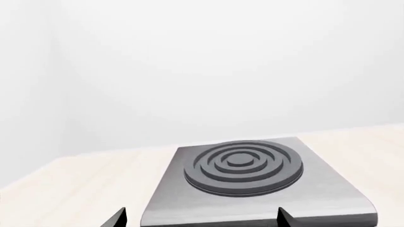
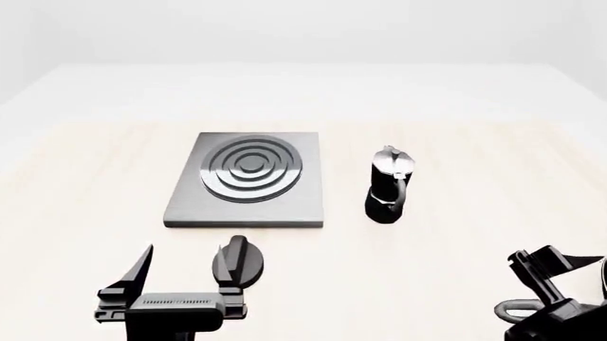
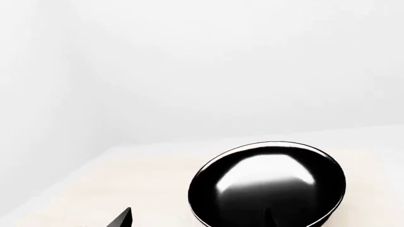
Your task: Put the frying pan on the stove.
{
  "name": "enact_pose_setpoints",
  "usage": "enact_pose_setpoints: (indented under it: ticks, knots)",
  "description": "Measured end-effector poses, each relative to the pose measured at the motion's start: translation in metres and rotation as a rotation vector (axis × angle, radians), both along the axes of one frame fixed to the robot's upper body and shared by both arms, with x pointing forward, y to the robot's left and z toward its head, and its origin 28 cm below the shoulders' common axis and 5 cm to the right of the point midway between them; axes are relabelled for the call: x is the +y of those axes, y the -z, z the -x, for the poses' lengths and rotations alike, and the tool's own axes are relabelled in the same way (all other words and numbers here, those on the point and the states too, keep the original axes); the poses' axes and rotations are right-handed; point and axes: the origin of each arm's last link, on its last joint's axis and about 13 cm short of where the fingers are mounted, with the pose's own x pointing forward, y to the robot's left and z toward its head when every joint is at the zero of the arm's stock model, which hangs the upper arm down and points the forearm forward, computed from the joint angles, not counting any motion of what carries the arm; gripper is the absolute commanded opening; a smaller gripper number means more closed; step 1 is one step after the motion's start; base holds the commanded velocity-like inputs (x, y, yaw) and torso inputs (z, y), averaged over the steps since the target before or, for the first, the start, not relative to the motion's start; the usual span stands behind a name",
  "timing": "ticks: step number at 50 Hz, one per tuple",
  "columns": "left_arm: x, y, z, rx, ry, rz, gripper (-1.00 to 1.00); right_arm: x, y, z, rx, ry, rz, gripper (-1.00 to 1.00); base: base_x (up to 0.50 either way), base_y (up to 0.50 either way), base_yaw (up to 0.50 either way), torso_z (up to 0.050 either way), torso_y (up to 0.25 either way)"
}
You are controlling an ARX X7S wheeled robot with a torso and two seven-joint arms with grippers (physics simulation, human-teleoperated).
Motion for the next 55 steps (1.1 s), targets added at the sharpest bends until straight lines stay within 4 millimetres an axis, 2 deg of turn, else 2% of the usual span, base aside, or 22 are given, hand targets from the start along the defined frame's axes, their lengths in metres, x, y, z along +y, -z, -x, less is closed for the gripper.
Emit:
enact_pose_setpoints:
  ticks: [17,38,55]
  knots:
    - [0.002,-0.001,-0.001,-0.01,-0.01,0.0,1.0,-0.014,0.016,-0.017,0.057,0.138,-0.09,1.0,0.0,0.0,0.0,0.0,0.0]
    - [0.002,-0.001,-0.001,-0.012,-0.01,0.0,1.0,-0.009,0.028,-0.04,0.133,0.151,-0.072,1.0,0.0,0.0,0.0,0.0,0.0]
    - [0.001,0.0,-0.001,-0.011,-0.009,-0.001,1.0,-0.008,0.041,-0.05,0.179,0.161,-0.112,1.0,0.0,0.0,0.0,0.0,0.0]
